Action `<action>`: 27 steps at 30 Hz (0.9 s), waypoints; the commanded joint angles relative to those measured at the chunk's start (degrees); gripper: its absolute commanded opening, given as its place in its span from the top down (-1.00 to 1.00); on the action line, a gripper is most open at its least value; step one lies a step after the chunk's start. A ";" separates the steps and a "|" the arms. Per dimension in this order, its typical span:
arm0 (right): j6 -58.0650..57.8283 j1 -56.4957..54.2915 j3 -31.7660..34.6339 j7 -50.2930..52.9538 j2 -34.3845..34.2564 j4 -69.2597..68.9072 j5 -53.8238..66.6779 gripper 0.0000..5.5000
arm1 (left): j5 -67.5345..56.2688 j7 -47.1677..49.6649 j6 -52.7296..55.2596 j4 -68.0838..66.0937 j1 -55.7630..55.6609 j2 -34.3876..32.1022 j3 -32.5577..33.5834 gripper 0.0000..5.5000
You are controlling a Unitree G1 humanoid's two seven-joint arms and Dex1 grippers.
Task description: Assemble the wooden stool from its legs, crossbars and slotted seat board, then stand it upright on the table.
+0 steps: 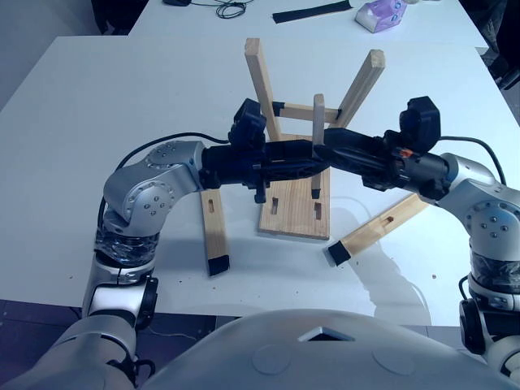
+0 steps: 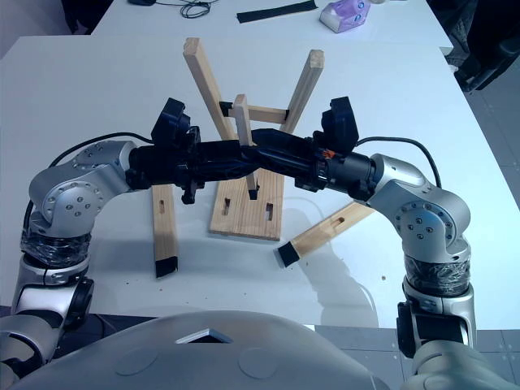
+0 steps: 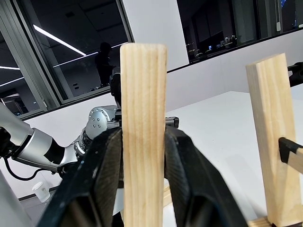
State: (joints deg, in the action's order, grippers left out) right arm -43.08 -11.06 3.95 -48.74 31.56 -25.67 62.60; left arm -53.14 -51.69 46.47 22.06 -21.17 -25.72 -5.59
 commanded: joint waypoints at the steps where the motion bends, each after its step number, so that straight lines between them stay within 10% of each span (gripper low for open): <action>1: -0.87 0.37 -1.23 -1.00 1.38 -0.15 -1.64 0.52 | 0.82 0.10 -0.84 -0.26 -0.71 -0.05 0.50 0.52; 27: -0.91 -5.16 -9.66 -7.05 3.29 1.78 -9.03 0.52 | 6.70 -4.42 -4.65 2.39 1.44 -0.39 -3.98 0.52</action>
State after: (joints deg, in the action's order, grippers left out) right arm -42.63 -14.92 -2.28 -54.49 34.97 -23.81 54.97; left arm -46.54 -55.51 43.21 22.61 -18.83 -27.09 -8.07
